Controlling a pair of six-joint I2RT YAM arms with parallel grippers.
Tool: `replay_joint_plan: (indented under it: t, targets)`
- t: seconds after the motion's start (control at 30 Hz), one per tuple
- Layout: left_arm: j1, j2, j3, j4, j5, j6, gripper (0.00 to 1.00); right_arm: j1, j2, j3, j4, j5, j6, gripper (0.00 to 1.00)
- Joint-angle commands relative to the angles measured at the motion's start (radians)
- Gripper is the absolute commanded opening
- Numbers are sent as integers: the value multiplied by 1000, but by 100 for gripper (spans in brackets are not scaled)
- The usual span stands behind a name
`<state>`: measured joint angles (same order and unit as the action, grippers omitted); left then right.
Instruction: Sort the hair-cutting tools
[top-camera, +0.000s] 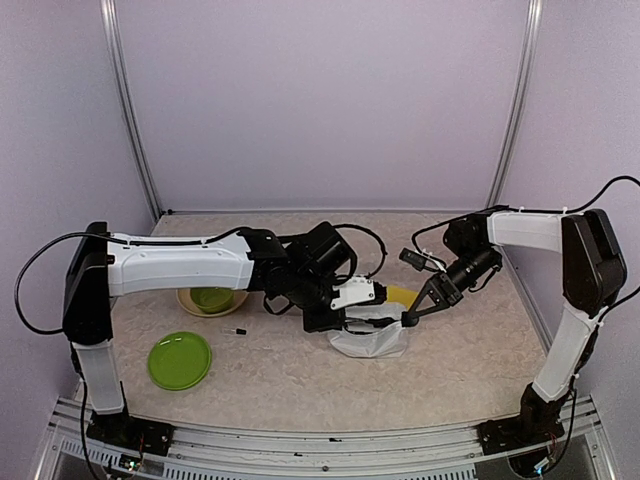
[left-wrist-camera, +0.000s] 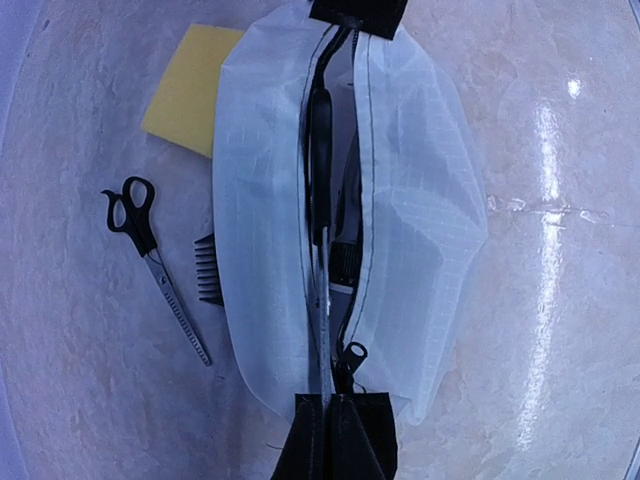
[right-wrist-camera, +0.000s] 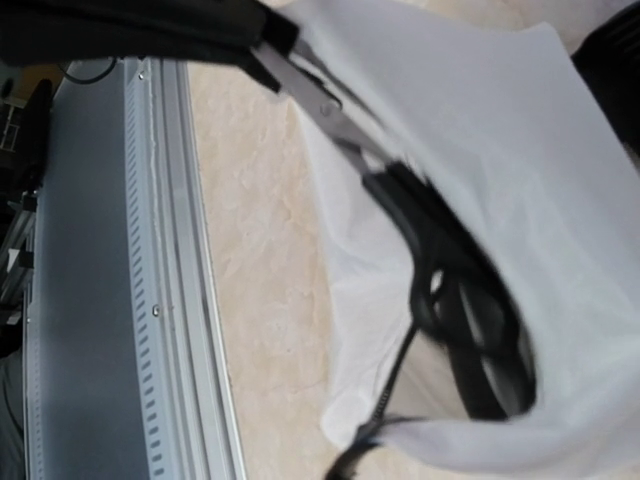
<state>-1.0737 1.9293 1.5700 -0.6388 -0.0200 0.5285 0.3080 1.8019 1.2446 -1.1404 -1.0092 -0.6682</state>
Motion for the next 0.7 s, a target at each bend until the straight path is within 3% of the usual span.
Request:
replay_joint_plan:
  t: [0.0,0.23,0.43,0.67]
  targets:
    - [-8,-83,-42,-53,-81,-13,0,-7,-25,27,-20,-23,-13,0]
    - [-28,-66,-59,-91,-187,-32,0,-9,-23,31,-15,-11,-5,0]
    - [-66,47,73,-80,-161,-14,0,-9,-31,49,-6,7,7,5]
    - [-71,77,93,21,-92,17,0,-9,-63,20,16,37,17,6]
